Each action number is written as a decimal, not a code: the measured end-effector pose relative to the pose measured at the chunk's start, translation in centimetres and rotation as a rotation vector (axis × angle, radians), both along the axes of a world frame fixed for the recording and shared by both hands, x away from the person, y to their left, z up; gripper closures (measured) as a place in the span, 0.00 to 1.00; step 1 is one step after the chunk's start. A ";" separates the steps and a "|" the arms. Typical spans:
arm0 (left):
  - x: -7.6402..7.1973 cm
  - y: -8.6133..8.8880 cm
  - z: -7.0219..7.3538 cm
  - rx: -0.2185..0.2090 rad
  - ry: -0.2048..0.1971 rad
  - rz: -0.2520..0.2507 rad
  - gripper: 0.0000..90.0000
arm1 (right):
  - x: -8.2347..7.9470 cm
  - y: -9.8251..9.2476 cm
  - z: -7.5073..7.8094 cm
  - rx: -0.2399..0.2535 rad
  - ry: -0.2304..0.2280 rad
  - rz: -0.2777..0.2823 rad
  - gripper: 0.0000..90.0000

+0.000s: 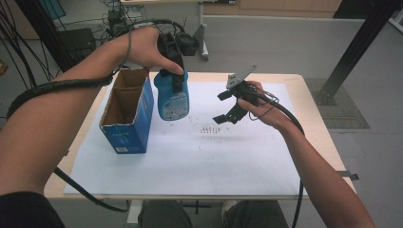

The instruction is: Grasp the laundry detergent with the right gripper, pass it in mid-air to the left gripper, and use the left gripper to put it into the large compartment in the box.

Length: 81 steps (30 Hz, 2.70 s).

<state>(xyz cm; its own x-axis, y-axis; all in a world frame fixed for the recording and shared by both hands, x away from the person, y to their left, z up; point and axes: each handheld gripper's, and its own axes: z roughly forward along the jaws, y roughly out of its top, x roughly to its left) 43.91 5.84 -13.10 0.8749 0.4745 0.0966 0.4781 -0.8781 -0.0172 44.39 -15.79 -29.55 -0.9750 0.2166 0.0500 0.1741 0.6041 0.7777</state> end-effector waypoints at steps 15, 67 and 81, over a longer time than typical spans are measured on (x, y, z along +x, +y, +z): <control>0.5 4.7 5.1 -0.077 -0.064 0.423 0.40 | -1.0 -7.0 1.4 -0.114 -0.012 -0.116 0.00; 2.3 17.8 10.8 -0.126 -0.130 1.221 0.40 | -2.1 -11.5 4.6 -0.219 -0.075 -0.164 0.00; 2.4 17.6 10.5 -0.129 -0.137 1.217 0.40 | -2.2 -11.5 5.0 -0.227 -0.085 -0.166 0.00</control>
<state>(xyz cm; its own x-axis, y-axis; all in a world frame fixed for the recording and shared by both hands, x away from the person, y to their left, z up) 46.27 23.46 -2.59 -0.1577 0.9865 0.0449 0.9772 0.1494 0.1510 42.15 -27.33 -24.59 -0.9239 0.3699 -0.0979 0.2254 0.7327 0.6421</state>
